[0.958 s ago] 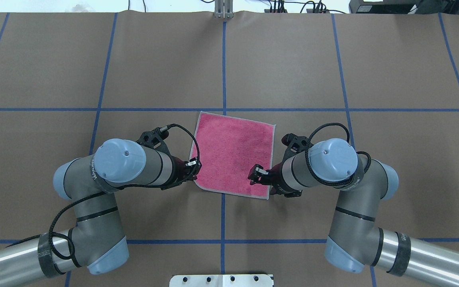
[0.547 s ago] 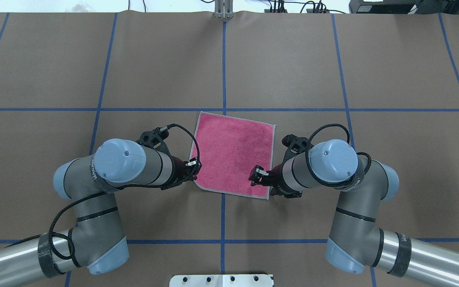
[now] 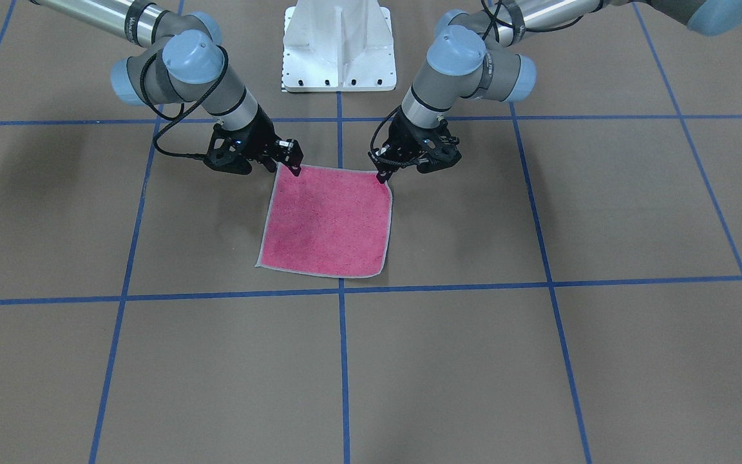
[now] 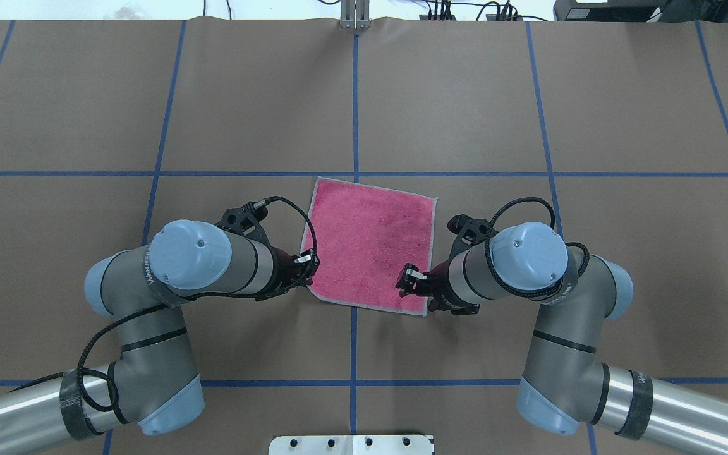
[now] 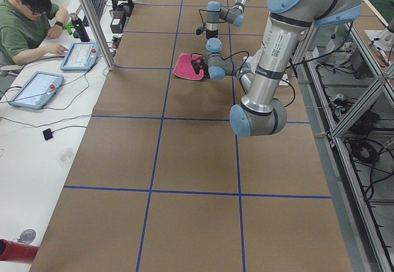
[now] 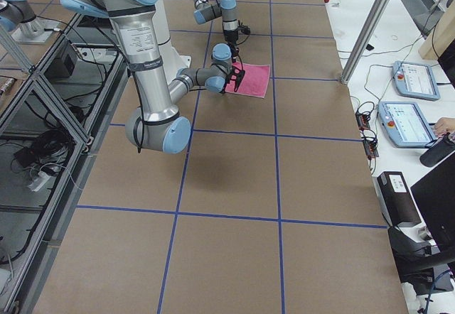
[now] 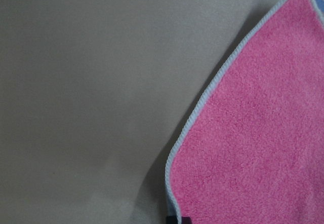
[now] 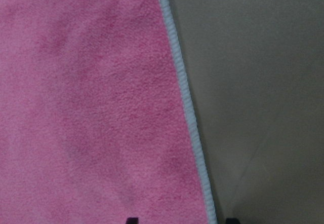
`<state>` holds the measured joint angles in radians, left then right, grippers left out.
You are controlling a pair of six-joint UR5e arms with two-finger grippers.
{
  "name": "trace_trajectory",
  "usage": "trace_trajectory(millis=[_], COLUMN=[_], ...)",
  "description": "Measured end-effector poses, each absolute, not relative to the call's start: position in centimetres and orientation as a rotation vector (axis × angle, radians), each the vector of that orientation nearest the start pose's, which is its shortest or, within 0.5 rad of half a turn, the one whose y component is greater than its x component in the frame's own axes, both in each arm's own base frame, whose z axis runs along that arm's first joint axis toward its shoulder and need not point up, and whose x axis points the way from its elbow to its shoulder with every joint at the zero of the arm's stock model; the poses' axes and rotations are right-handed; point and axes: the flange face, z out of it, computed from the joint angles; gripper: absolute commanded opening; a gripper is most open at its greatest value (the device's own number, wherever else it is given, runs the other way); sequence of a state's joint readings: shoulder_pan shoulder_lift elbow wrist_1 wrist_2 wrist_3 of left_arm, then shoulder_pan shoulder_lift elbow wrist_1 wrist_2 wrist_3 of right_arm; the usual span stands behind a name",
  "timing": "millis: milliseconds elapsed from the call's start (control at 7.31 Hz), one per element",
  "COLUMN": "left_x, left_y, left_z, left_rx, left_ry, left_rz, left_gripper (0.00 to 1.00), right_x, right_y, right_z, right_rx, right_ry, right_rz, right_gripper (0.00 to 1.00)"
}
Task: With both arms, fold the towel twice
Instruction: 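Lower the right gripper onto the towel's other near corner and pinch it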
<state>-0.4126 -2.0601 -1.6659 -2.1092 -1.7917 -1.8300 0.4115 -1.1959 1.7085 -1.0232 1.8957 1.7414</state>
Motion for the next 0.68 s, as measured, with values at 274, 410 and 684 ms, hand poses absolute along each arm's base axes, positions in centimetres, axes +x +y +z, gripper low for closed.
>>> trace_trajectory(millis=[274, 410, 684], left_x=[55.77, 55.77, 55.77], left_y=[-36.59, -36.59, -36.59], left_z=[27.34, 27.35, 27.35], left_rx=[-0.112, -0.113, -0.113], left_ry=[1.141, 1.141, 1.141], left_rz=[-0.474, -0.475, -0.475], left_gripper=[0.00, 0.00, 0.00], right_x=[-53.65, -53.65, -53.58], right_y=[-34.34, -34.32, -34.29], right_z=[32.58, 32.57, 32.56], right_rx=[-0.167, -0.167, -0.167], right_ry=[-1.081, -1.081, -1.082], right_rz=[0.352, 0.352, 0.350], right_gripper=[0.00, 0.00, 0.00])
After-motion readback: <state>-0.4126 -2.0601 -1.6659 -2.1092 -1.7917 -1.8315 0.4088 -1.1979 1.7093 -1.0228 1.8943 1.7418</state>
